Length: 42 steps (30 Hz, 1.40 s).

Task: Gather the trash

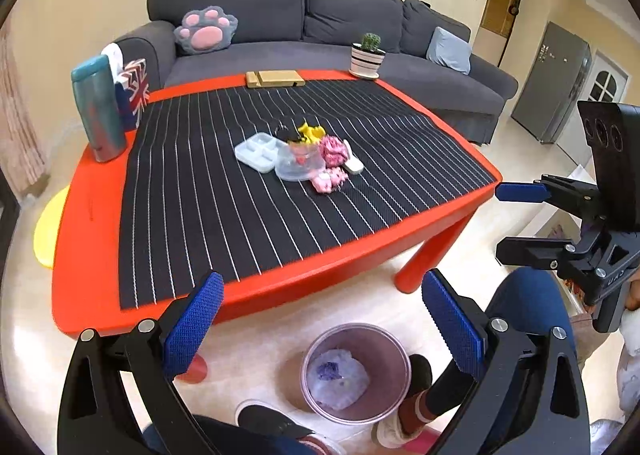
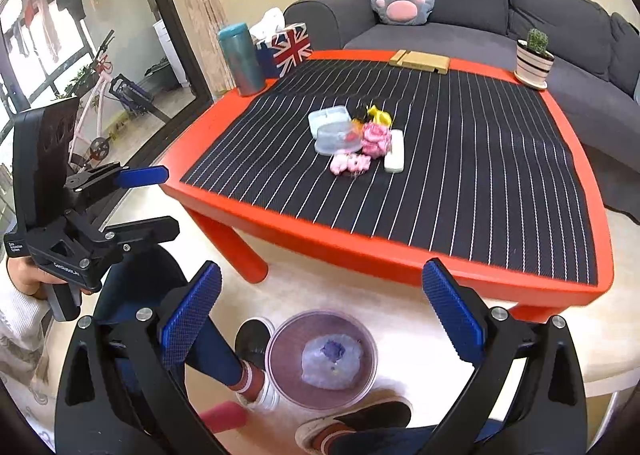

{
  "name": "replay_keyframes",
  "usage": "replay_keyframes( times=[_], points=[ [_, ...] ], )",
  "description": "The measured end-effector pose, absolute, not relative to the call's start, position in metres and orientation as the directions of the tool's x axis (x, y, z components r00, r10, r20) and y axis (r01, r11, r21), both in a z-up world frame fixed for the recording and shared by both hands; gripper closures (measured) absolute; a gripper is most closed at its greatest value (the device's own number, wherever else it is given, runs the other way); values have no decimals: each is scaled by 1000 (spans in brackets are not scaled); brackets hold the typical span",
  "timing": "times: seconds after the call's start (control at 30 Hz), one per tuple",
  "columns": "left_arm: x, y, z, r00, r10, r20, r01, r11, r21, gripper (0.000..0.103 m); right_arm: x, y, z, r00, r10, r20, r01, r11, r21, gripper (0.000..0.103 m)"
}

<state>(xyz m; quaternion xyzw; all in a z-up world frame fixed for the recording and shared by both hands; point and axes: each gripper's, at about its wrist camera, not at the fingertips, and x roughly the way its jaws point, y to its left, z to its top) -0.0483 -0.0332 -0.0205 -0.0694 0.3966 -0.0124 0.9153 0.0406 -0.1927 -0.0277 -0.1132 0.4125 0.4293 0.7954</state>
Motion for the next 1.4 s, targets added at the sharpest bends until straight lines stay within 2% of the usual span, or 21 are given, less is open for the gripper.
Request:
replay_keyframes(
  times=[0.57,1.1,1.4],
  points=[
    [25,-11,-13,658,-101,-746,-13,989,-146,8,112,-165,-19,289,571,-768,-772,614,167,4],
    [107,2,-44,549,-143,-823,2,985,-170,8,148,-155,-34,273,535,-800,-765,625,157,4],
    [133,8,-63,520,-181,-835,1,978,-211,8,155,-158,-44,263,523,-811,-755,635,164,4]
  ],
)
